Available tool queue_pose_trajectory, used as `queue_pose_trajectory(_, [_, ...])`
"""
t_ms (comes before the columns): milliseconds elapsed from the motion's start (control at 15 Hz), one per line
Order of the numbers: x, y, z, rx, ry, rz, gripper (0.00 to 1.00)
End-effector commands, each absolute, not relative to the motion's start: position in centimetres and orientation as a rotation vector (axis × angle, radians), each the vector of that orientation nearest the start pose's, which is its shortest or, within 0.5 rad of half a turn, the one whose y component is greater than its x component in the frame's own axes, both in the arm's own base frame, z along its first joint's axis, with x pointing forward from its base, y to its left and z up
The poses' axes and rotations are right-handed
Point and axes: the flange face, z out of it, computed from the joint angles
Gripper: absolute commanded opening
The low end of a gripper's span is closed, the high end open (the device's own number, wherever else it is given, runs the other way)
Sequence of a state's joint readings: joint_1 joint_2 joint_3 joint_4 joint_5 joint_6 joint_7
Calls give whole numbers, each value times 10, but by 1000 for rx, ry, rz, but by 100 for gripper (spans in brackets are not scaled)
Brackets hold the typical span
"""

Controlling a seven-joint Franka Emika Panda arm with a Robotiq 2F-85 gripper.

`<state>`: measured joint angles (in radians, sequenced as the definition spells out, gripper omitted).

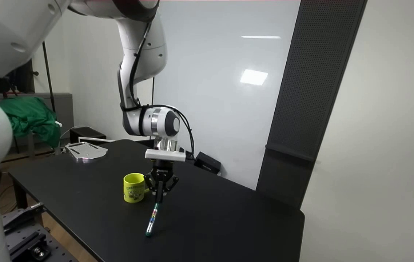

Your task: Take the marker out of the cup and put it on the table

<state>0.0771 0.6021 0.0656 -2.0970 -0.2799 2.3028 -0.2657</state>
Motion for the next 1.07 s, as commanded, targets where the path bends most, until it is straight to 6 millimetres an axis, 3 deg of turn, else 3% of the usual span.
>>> queue_pose_trajectory(0, [514, 85, 75, -3083, -1013, 583, 4])
queue_pose_trajectory(333, [504, 94, 46, -3105, -1031, 522, 6])
queue_pose_trajectory(400, [503, 94, 45, -3106, -1030, 509, 41])
queue_pose_trajectory(533, [506, 94, 54, -3106, -1029, 459, 40])
queue_pose_trajectory(733, [513, 102, 88, -3107, -1039, 300, 59])
queue_pose_trajectory(1000, [516, 120, 149, -3101, -1090, 67, 85])
